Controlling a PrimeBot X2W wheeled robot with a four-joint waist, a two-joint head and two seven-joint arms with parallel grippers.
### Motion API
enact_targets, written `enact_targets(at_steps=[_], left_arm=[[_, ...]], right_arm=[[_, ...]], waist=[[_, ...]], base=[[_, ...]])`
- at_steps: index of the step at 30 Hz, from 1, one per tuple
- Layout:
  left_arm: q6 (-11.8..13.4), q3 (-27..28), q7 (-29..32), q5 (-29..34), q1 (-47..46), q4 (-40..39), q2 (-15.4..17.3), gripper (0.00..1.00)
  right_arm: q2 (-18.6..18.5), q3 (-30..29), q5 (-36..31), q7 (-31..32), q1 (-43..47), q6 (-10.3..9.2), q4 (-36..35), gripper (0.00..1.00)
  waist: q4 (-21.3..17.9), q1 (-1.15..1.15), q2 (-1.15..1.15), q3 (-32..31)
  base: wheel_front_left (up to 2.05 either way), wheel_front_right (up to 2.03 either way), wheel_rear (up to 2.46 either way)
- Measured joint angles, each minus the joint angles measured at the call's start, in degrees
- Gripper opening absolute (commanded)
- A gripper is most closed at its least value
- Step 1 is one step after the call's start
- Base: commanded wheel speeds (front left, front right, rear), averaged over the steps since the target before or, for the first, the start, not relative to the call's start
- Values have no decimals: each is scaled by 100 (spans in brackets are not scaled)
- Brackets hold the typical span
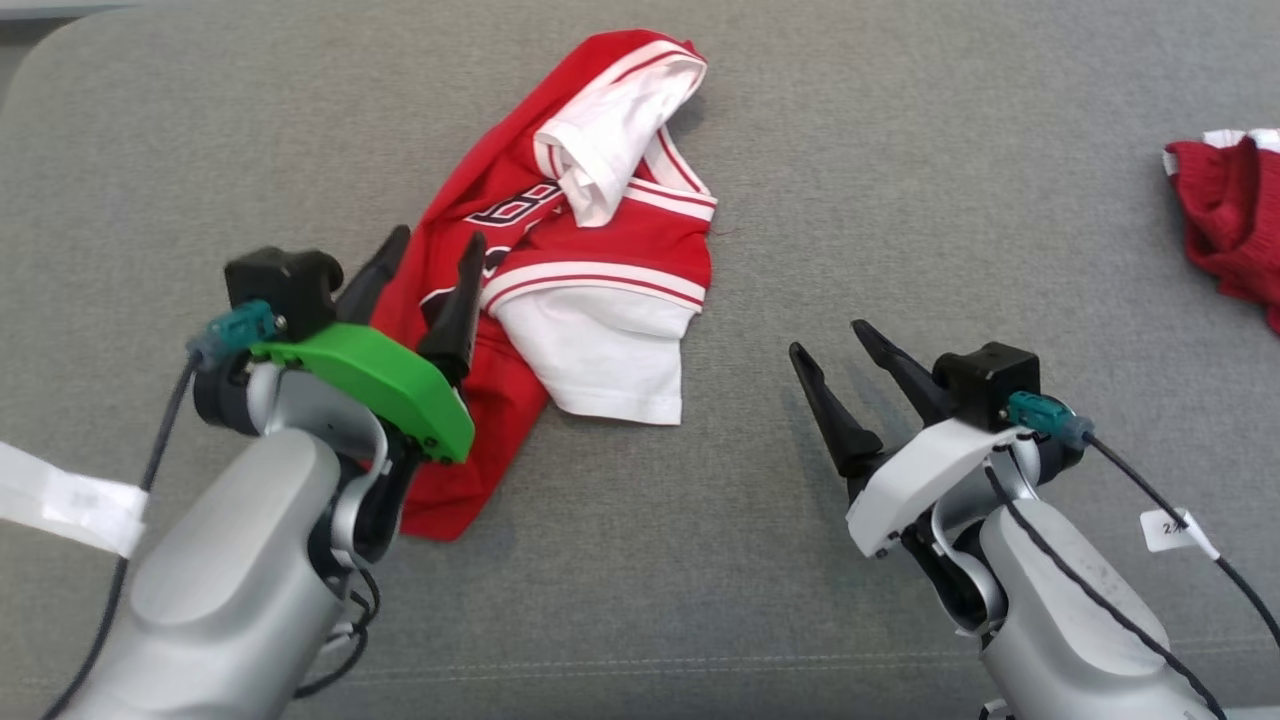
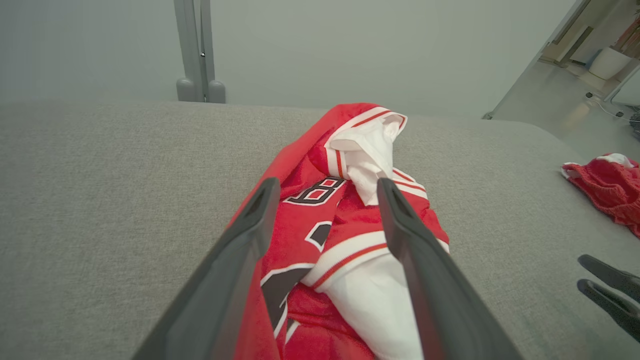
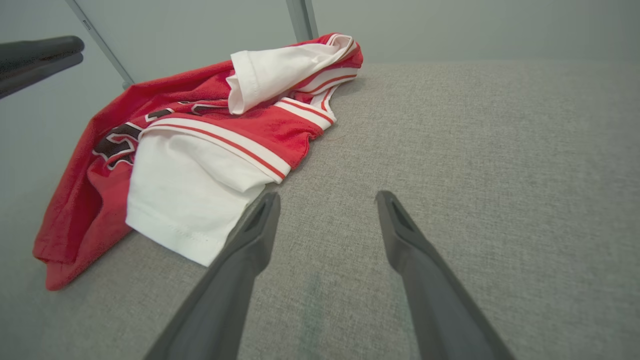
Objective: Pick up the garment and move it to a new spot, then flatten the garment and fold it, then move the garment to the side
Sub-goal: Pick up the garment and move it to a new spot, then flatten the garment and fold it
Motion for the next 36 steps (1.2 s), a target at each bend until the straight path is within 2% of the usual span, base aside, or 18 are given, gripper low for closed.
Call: enact_targets(at_steps=[2,10,17,27,28,33,36], left_arm=[[22,10,-66,-1,126,-42,-56,100],[41,83,-466,-294,1144,-307,-638,100],[43,30,-514,-292,1354,-575,-884,100],[43,-108,-536,-162,1379,-662,-947,100],[43,-94,-536,-121,1402,-671,-939,100],[43,-14,-537,1,1545,-699,-916,100],[43,118,-546,15,1644,-733,-855,100]], right_arm=[[16,-63,111,67,-35,0,63,100],[54,-737,853,508,-265,-14,482,100],[44,-1103,1156,835,-456,-154,637,100],[-33,-1191,1215,1165,-486,-286,878,100],[-34,-1174,1207,1190,-485,-346,898,100],[-138,-1149,1087,1238,-444,-509,921,100],[-219,-1084,960,1238,-402,-536,907,100]], waist=[[83,0,0,-35],[758,0,0,-220],[1328,0,0,-259],[2085,0,0,-203],[2143,0,0,-201],[2334,0,0,-210],[2334,0,0,-232]], base=[[0,0,0],[0,0,0],[0,0,0],[0,0,0],[0,0,0],[0,0,0],[0,0,0]])
